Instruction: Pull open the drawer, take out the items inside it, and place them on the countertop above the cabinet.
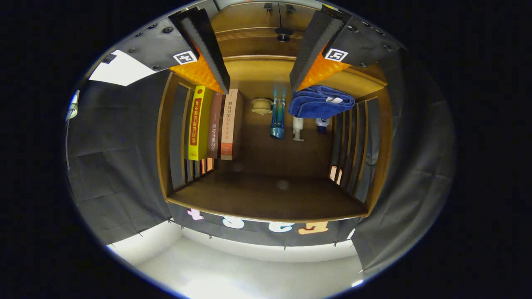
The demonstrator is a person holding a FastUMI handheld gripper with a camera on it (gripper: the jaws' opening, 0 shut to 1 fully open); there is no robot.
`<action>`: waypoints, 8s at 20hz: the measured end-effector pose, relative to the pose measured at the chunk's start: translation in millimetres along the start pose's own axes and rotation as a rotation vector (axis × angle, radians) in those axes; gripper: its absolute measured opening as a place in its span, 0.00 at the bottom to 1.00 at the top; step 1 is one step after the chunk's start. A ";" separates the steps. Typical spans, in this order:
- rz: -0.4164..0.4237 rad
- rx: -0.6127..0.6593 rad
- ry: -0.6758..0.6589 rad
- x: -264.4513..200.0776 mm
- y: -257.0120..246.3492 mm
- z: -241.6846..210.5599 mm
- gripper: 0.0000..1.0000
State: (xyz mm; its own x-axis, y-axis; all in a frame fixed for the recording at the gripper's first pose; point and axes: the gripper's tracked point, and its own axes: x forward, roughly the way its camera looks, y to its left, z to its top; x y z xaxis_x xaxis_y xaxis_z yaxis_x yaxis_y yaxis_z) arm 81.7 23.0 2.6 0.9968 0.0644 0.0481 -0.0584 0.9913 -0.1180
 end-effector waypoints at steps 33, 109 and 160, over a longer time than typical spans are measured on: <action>0.047 0.090 0.227 18.5 41.1 -224.6 0.48; -0.016 0.115 -0.012 -68.7 -19.2 5.9 0.98; 0.230 0.054 0.879 33.4 81.2 -237.2 0.20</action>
State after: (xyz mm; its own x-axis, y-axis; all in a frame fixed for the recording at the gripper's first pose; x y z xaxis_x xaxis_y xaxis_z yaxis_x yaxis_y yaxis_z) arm 123.3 78.4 -240.6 0.6419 0.1729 -0.7471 -0.2417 0.9702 0.0169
